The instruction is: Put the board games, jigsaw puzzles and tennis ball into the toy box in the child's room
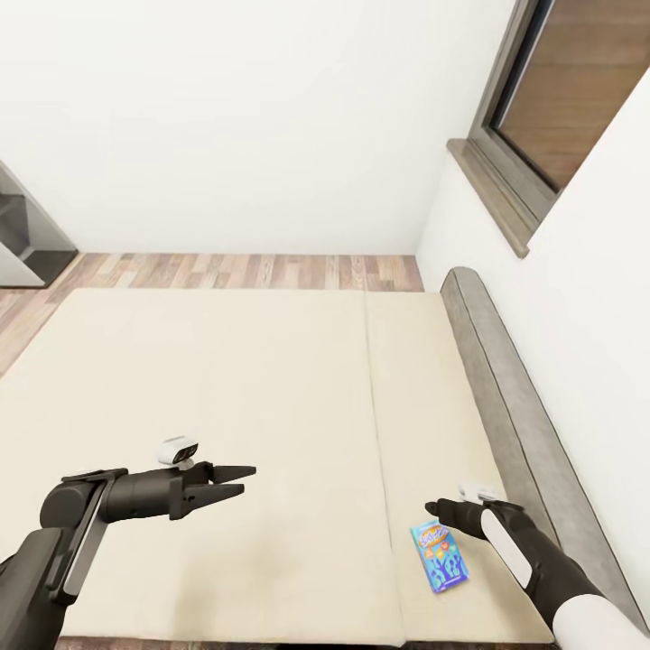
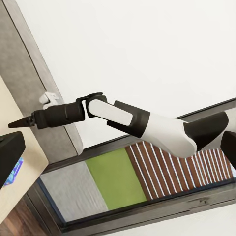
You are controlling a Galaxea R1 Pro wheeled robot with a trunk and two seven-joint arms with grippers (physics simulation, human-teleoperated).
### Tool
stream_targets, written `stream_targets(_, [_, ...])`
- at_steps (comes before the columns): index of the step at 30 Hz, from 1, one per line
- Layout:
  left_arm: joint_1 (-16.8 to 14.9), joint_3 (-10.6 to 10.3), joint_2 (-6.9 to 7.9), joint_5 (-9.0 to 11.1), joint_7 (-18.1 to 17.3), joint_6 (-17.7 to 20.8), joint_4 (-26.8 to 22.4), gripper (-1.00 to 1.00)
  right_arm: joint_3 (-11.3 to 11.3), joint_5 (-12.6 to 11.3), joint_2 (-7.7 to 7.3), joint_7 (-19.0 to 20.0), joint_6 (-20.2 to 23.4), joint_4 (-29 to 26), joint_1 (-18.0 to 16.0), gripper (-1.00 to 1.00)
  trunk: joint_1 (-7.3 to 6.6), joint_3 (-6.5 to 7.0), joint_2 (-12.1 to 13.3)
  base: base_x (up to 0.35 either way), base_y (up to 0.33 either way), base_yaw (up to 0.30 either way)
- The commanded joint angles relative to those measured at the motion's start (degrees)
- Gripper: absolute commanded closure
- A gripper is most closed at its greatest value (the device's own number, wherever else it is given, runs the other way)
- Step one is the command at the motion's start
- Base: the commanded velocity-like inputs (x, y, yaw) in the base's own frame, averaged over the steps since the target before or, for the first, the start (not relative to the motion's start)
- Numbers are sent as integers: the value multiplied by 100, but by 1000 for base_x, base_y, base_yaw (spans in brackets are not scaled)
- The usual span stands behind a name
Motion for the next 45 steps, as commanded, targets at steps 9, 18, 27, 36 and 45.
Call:
stream_targets(9, [-2, -1, 0, -18, -21, 56, -3, -100, 30, -30, -23, -18, -339, -2, 3, -100, 3, -92, -10, 0, 0, 0])
stream_targets(18, [-3, -2, -5, -34, -21, 34, -2, -100, 31, 7, 22, -17, -511, 16, 19, -100, 3, -176, -10, 0, 0, 0])
stream_targets(27, [-3, -14, -10, -43, -21, 22, 3, -100, 17, 368, 40, -17, -632, 33, 17, -100, 3, -260, -10, 0, 0, 0])
stream_targets(36, [-3, 4, 12, -46, -21, 21, 17, -100, 8, 438, 49, -9, -638, 39, 15, -100, 3, -344, -10, 0, 0, 0])
stream_targets(45, [-1, -7, 3, -47, -21, 20, 23, -100, 2, 440, 44, -8, -636, 37, 15, -100, 3, -428, -10, 0, 0, 0])
